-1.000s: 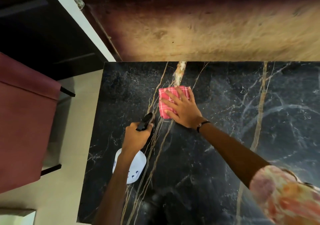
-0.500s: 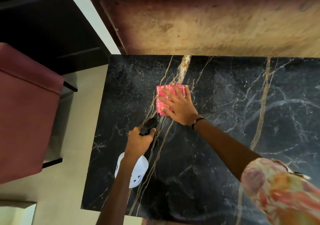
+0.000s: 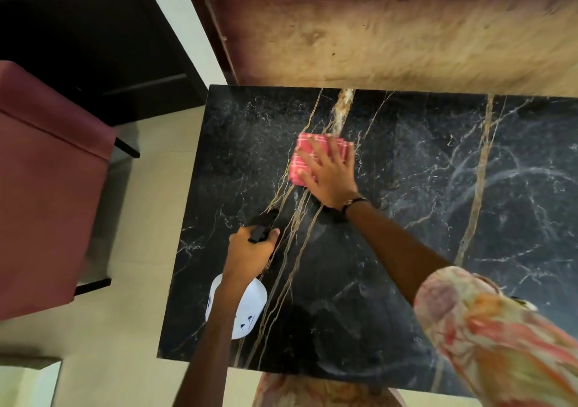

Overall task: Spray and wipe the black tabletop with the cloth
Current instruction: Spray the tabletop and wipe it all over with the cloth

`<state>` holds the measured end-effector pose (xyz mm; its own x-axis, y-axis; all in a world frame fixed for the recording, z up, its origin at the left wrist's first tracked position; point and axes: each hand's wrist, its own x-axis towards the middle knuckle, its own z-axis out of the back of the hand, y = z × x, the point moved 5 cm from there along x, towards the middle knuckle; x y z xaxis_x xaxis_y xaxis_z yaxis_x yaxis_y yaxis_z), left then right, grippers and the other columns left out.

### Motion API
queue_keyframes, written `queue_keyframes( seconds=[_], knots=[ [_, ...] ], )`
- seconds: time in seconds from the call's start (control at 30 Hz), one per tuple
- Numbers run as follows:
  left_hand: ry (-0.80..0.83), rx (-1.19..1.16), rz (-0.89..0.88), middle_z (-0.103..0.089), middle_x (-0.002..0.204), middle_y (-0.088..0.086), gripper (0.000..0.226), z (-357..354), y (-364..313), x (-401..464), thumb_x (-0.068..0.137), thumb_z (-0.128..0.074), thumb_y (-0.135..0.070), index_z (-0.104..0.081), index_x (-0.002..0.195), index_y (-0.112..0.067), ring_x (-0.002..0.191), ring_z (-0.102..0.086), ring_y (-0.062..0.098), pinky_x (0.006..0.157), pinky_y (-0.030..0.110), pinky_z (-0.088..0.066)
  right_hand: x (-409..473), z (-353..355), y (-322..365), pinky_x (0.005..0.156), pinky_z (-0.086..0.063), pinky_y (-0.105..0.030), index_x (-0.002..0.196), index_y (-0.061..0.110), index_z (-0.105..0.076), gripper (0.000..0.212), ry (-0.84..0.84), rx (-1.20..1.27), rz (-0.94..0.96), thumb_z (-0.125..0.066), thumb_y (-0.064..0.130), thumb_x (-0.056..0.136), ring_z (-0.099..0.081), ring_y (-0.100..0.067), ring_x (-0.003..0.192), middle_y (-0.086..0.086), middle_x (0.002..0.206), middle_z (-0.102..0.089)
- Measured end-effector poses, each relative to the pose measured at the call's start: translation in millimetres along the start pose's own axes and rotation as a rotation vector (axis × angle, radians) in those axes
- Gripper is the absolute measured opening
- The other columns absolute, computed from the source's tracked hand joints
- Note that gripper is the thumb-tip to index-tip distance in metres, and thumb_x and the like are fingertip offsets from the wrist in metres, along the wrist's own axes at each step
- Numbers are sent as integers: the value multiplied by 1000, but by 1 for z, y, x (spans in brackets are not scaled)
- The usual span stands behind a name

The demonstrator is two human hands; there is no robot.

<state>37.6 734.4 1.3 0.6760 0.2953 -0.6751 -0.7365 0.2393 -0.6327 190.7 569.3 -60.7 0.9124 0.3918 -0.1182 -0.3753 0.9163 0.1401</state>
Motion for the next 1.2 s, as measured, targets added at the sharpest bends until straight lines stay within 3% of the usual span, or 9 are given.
queue_keyframes(
  seconds=[0.13,0.2,0.27,0.43,0.57,0.73,0.87,1.03,1.2],
  knots=[
    [-25,64,-13,-63,69,8,18,3,6,-4,88,-63,-28,-64,79,-12,45,-50,9,45,21,-40,-37,-18,73,110,-5,-69,145,35,-31,57,62,-36,290,-14,56,95,-15,-36,144,0,156,-24],
    [-30,94,-25,-58,60,7,23,3,8,-6,87,-63,-27,-65,75,-8,36,-46,6,41,20,-38,-73,-22,75,112,-7,-66,141,35,-38,53,78,-20,407,-19,56,97,-19,-33,144,1,154,-30],
    [-27,99,-15,-60,62,6,23,3,10,-7,87,-63,-28,-66,78,-8,39,-48,5,41,20,-38,-102,-25,47,113,-7,-64,143,40,-32,50,63,-36,452,-22,57,98,-18,-31,145,2,153,-30],
    [-5,83,13,-64,77,3,27,3,20,-11,90,-60,-32,-66,99,-6,64,-57,11,54,22,-44,-93,-10,-33,112,-9,-66,146,40,-16,53,42,-78,231,-14,59,96,-15,-32,145,-3,155,-27],
    [-22,80,31,-65,77,4,32,4,32,-16,88,-62,-33,-67,99,-4,62,-55,11,59,25,-47,-49,-7,-2,110,-3,-70,146,36,-32,59,39,5,8,-16,58,94,-17,-37,144,-2,156,-26],
    [-48,89,14,-63,68,12,27,2,32,-27,84,-66,-31,-69,81,-4,46,-50,15,47,26,-40,-78,-22,72,110,-4,-69,144,35,-34,55,51,-20,242,-17,56,96,-17,-35,144,-2,155,-28],
    [-48,72,15,-68,74,18,26,-2,33,-36,83,-66,-32,-68,80,-7,55,-56,21,56,32,-48,-150,-29,52,113,-7,-64,145,39,-25,51,57,-32,449,-24,57,98,-15,-31,145,3,154,-27],
    [-38,2,17,-66,74,5,21,-12,36,-54,88,-64,-27,-55,68,-27,75,-61,22,81,38,-49,-151,-14,-32,113,-12,-64,145,39,-23,53,45,-101,316,-15,59,97,-16,-30,144,-1,154,-29],
    [-90,-33,16,-70,80,12,18,-16,48,-69,86,-67,-26,-60,69,-25,80,-65,29,80,39,-50,-111,-16,13,109,-2,-70,145,38,-30,57,72,-22,113,-14,58,95,-14,-36,145,1,157,-23]
  ],
)
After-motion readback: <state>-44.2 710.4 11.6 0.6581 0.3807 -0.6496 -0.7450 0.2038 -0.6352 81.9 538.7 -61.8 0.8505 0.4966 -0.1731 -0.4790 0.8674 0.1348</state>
